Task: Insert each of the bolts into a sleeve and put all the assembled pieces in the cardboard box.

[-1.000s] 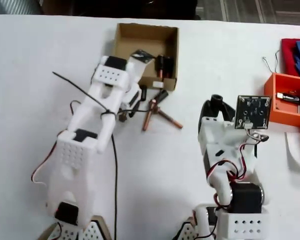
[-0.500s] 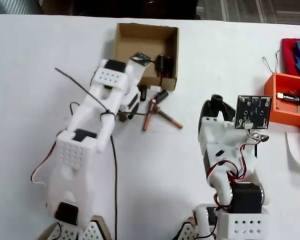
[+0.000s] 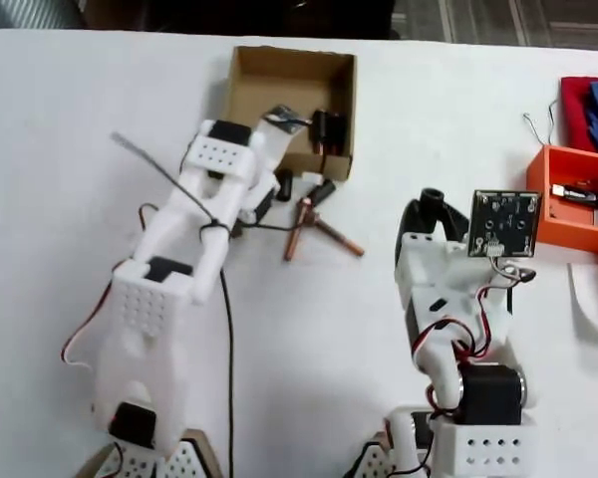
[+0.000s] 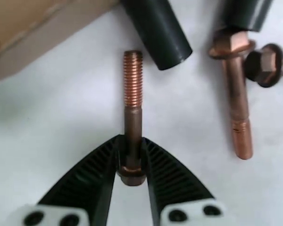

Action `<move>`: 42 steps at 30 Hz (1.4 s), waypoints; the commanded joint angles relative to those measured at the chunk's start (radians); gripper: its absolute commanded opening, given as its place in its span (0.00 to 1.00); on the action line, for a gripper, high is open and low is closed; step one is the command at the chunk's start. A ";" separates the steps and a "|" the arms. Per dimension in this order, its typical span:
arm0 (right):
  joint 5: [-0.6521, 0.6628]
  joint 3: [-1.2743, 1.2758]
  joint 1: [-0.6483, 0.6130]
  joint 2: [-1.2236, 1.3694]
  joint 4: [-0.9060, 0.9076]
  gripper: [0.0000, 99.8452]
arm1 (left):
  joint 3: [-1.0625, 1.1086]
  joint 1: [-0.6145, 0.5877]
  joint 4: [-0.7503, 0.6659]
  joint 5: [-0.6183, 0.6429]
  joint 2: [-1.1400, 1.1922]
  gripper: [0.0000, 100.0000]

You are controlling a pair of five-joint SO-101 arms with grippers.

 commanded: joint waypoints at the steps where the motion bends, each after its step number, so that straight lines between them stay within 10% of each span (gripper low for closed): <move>1: -0.009 -0.005 0.008 -0.016 0.004 0.02 | 0.001 -0.011 -0.003 -0.029 0.003 0.02; 14: -0.009 -0.005 0.008 -0.016 0.004 0.02 | -0.170 -0.144 0.272 -0.338 -0.084 0.02; 31: -0.009 -0.003 0.008 -0.016 0.004 0.02 | 0.114 -0.229 0.338 -1.185 -0.160 0.02; 42: -0.011 -0.003 0.008 -0.016 0.004 0.02 | 0.110 -0.229 0.276 -0.956 -0.080 0.15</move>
